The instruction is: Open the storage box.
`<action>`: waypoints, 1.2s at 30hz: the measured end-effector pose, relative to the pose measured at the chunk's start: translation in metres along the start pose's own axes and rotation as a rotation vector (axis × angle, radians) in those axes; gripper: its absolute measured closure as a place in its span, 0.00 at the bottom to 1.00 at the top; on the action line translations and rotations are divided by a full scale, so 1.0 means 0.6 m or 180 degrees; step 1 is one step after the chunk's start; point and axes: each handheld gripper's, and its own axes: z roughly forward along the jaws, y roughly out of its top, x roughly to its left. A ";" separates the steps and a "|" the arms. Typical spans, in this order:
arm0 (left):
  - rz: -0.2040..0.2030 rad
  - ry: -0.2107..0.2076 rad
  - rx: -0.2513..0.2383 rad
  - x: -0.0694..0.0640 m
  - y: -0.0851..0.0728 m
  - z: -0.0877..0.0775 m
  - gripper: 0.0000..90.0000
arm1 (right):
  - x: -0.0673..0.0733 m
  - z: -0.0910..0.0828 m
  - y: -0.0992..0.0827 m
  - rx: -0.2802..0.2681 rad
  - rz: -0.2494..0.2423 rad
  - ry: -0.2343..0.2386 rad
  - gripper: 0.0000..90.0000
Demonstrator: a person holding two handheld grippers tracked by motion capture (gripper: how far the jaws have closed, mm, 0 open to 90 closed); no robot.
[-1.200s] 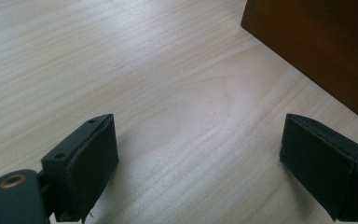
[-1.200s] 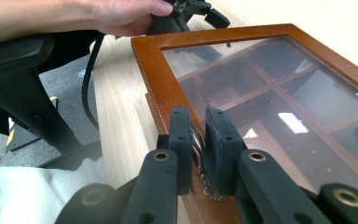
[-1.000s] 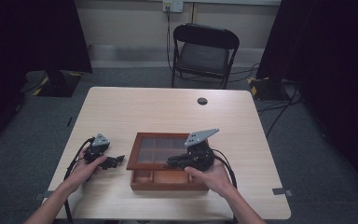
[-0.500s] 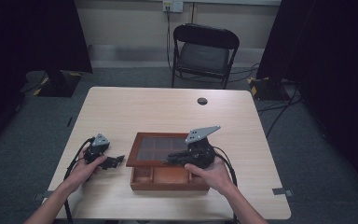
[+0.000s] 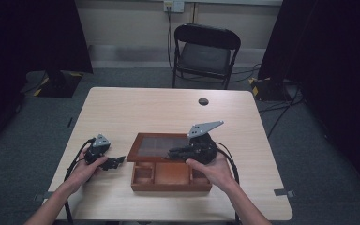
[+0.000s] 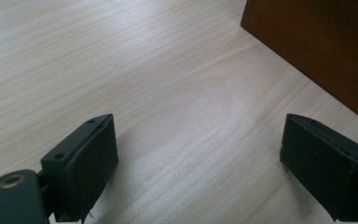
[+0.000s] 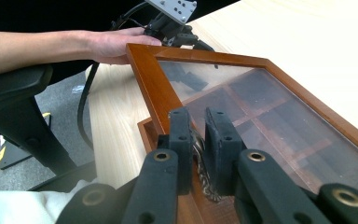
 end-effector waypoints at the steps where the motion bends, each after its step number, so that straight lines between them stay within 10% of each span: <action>1: 0.0000 0.0000 0.0000 0.000 0.000 0.000 0.12 | 0.000 0.000 0.000 0.0000 0.0000 0.0000 0.91; 36: 0.0005 0.0022 -0.0003 0.000 0.000 0.000 0.12 | -0.011 -0.009 0.023 -0.0106 0.0039 -0.0037 0.91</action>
